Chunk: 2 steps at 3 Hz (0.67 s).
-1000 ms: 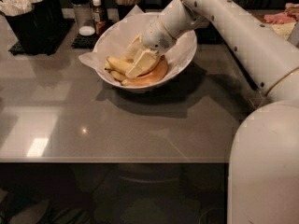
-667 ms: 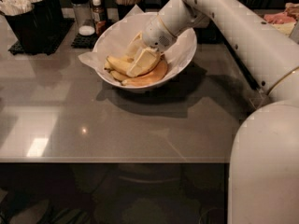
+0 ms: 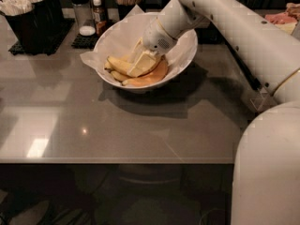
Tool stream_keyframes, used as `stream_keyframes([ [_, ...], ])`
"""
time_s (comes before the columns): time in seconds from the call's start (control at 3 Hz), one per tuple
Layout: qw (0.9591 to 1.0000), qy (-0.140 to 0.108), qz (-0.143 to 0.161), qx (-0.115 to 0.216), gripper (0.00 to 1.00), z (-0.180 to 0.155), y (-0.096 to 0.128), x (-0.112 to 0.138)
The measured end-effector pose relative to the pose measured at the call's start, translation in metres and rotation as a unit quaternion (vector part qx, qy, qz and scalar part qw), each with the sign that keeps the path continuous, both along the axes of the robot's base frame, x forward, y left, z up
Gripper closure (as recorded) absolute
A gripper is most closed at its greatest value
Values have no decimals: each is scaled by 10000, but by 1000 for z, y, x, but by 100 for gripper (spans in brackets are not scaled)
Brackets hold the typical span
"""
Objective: Pick banana from white bowl
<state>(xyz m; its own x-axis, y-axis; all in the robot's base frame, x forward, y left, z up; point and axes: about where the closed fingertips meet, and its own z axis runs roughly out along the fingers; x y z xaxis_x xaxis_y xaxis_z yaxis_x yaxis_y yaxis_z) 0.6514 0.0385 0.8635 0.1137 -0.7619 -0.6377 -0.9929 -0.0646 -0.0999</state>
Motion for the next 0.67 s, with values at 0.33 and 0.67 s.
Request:
stream_keyframes([
  [0.33, 9999, 17, -78, -101, 100, -3, 0, -1],
  [0.67, 9997, -36, -126, -184, 100, 0, 0, -4],
])
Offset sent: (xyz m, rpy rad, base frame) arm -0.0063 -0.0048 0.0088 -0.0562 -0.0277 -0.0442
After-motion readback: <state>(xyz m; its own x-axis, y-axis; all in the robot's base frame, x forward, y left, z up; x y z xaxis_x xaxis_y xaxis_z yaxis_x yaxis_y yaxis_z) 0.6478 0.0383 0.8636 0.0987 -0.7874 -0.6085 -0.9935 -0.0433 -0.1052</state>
